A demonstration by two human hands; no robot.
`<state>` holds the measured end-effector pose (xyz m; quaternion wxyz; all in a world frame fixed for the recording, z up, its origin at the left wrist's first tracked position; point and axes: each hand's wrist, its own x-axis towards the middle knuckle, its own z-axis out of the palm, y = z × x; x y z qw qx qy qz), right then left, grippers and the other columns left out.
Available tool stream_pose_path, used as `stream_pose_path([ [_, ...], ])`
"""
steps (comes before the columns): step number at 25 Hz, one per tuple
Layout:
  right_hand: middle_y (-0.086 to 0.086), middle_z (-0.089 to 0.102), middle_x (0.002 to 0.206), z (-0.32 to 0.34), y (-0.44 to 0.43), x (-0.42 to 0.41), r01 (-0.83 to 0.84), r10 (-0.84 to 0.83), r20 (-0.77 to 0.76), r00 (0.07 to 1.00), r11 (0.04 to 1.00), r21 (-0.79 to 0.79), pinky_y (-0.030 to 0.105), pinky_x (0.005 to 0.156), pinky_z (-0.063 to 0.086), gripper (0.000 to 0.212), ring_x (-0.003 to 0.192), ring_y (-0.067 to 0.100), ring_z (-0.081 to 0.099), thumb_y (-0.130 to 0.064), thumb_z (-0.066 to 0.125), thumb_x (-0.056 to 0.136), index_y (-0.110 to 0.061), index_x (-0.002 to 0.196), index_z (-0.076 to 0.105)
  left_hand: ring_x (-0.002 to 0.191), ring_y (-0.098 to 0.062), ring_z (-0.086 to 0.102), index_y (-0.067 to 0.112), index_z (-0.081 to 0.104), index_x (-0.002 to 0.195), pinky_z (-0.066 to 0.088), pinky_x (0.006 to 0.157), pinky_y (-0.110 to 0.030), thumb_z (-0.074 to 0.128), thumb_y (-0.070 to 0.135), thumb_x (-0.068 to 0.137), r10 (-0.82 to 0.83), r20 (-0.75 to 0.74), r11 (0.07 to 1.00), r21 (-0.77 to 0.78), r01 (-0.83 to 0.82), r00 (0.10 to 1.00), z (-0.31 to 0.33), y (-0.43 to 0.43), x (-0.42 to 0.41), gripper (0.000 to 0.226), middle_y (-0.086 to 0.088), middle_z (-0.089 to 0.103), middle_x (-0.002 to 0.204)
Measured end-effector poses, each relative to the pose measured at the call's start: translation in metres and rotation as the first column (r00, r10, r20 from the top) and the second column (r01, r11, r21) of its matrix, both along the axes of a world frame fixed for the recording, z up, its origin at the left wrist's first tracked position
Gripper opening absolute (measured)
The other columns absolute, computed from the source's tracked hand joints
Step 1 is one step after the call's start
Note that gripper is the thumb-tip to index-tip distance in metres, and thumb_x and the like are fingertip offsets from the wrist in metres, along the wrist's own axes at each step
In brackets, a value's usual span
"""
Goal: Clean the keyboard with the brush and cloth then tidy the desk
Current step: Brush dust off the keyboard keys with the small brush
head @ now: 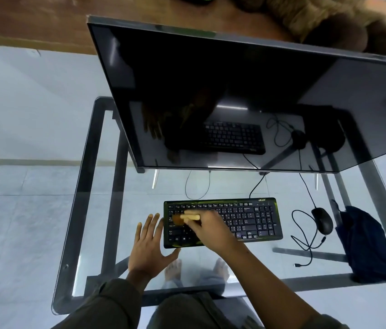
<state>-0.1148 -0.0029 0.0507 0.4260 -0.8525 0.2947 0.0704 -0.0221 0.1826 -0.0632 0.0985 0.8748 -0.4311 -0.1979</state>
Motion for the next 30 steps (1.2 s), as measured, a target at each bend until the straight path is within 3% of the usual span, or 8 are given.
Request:
stream_pose_path([
  [2, -0.002, 0.075, 0.113, 0.000, 0.002, 0.003, -0.022, 0.023, -0.017, 1.000, 0.999, 0.027, 0.026, 0.087, 0.056, 0.029, 0.093, 0.010, 0.070, -0.032, 0.064, 0.095, -0.021, 0.121, 0.070, 0.153, -0.024, 0.013, 0.018, 0.030, 0.153, 0.017, 0.123, -0.051, 0.037, 0.084, 0.080, 0.000, -0.003, 1.000, -0.004, 0.000, 1.000, 0.001, 0.000, -0.001, 0.099, -0.005, 0.025, 0.163],
  [7, -0.001, 0.076, 0.109, 0.000, 0.004, 0.000, -0.025, 0.024, -0.048, 0.999, 0.999, -0.030, 0.029, 0.081, 0.058, 0.029, 0.090, 0.015, 0.071, -0.034, 0.062, 0.096, -0.024, 0.122, 0.070, 0.153, -0.025, 0.014, 0.018, 0.031, 0.153, 0.019, 0.122, -0.052, 0.038, 0.085, 0.080, 0.004, -0.013, 1.000, -0.003, -0.004, 1.000, 0.000, 0.001, -0.001, 0.099, -0.005, 0.026, 0.162],
  [10, -0.002, 0.075, 0.109, 0.001, 0.008, 0.000, -0.117, 0.123, -0.113, 0.986, 0.991, 0.061, 0.029, 0.082, 0.058, 0.030, 0.090, 0.012, 0.069, -0.036, 0.064, 0.094, -0.023, 0.120, 0.070, 0.152, -0.025, 0.016, 0.019, 0.031, 0.152, 0.020, 0.122, -0.053, 0.037, 0.085, 0.080, 0.003, -0.017, 1.000, -0.003, -0.003, 1.000, 0.000, 0.001, 0.000, 0.098, -0.005, 0.027, 0.162],
  [12, -0.003, 0.076, 0.107, -0.001, 0.006, -0.001, -0.018, 0.018, -0.067, 0.998, 1.000, 0.001, 0.032, 0.081, 0.059, 0.030, 0.087, 0.011, 0.070, -0.038, 0.062, 0.095, -0.024, 0.120, 0.070, 0.152, -0.025, 0.015, 0.019, 0.031, 0.153, 0.019, 0.122, -0.053, 0.036, 0.086, 0.080, 0.006, -0.018, 1.000, 0.002, -0.006, 1.000, -0.001, 0.000, 0.000, 0.099, -0.005, 0.026, 0.162],
  [18, -0.005, 0.074, 0.115, -0.001, 0.006, -0.006, 0.017, -0.016, -0.035, 0.999, 0.999, 0.028, 0.029, 0.086, 0.057, 0.030, 0.097, 0.012, 0.070, -0.033, 0.064, 0.095, -0.025, 0.123, 0.069, 0.153, -0.023, 0.010, 0.021, 0.027, 0.154, 0.017, 0.123, -0.052, 0.035, 0.087, 0.079, 0.008, -0.014, 1.000, 0.014, -0.008, 1.000, -0.003, 0.000, 0.000, 0.100, -0.003, 0.021, 0.164],
  [21, -0.006, 0.074, 0.115, -0.003, 0.010, -0.008, -0.104, 0.115, -0.086, 0.990, 0.987, 0.122, 0.028, 0.087, 0.057, 0.031, 0.098, 0.009, 0.069, -0.038, 0.063, 0.094, -0.026, 0.122, 0.069, 0.153, -0.024, 0.013, 0.021, 0.028, 0.153, 0.019, 0.122, -0.053, 0.036, 0.087, 0.079, 0.008, -0.018, 1.000, 0.011, -0.008, 1.000, -0.001, 0.000, -0.001, 0.100, -0.004, 0.023, 0.163],
  [25, -0.003, 0.076, 0.107, -0.005, 0.004, -0.016, 0.039, -0.041, -0.033, 0.999, 0.998, -0.041, 0.029, 0.081, 0.057, 0.025, 0.089, 0.013, 0.070, -0.033, 0.062, 0.096, -0.025, 0.119, 0.070, 0.153, -0.024, 0.012, 0.020, 0.029, 0.153, 0.019, 0.122, -0.053, 0.037, 0.086, 0.079, 0.015, -0.014, 1.000, -0.001, -0.015, 1.000, -0.001, -0.001, 0.000, 0.099, -0.004, 0.024, 0.163],
  [30, -0.009, 0.071, 0.122, 0.000, 0.009, -0.022, -0.118, 0.134, -0.087, 0.987, 0.979, 0.166, 0.025, 0.096, 0.052, 0.030, 0.107, 0.006, 0.066, -0.031, 0.062, 0.096, -0.027, 0.125, 0.068, 0.153, -0.024, 0.012, 0.020, 0.029, 0.153, 0.018, 0.122, -0.053, 0.038, 0.086, 0.079, 0.009, -0.014, 1.000, -0.008, -0.009, 1.000, -0.002, 0.001, 0.000, 0.099, -0.004, 0.023, 0.163],
])
